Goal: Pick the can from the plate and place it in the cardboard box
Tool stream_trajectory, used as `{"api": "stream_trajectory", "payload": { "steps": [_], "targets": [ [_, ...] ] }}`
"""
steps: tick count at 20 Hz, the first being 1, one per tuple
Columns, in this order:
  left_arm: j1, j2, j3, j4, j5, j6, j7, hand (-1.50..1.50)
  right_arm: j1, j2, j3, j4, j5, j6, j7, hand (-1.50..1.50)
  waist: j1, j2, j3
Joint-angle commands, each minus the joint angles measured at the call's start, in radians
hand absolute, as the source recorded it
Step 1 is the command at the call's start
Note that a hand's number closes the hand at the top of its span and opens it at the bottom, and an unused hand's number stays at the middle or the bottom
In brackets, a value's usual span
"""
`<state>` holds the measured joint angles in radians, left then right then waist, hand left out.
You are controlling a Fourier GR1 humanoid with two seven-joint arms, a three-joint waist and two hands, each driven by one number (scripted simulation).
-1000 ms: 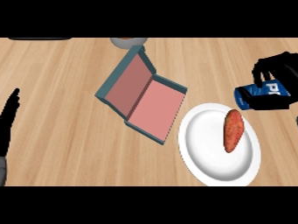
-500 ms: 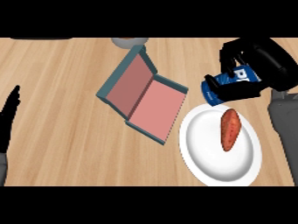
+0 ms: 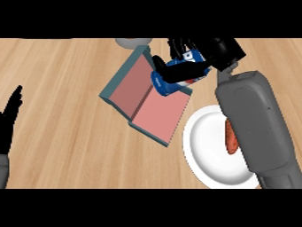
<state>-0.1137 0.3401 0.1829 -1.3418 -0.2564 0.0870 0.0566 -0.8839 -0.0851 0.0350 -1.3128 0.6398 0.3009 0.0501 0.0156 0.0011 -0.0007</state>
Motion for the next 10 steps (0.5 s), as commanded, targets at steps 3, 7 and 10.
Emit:
{"api": "stream_trajectory", "payload": {
  "steps": [3,7,10],
  "targets": [
    [0.014,0.005,0.009,-0.023,0.002,-0.018,0.014,0.0,-0.149,0.082,0.0,0.206,-0.005,-0.054,0.049,1.5,0.002,0.001,0.0],
    [-0.009,-0.025,-0.009,0.006,-0.018,0.007,-0.011,0.0,-0.226,0.084,0.088,0.441,-0.043,-0.24,0.009,1.5,0.019,0.006,0.0],
    [-0.002,-0.033,-0.022,0.013,-0.018,-0.005,-0.038,0.0,-0.262,0.085,0.146,0.591,-0.064,-0.331,-0.026,1.5,0.035,0.012,0.0]
  ]
}}
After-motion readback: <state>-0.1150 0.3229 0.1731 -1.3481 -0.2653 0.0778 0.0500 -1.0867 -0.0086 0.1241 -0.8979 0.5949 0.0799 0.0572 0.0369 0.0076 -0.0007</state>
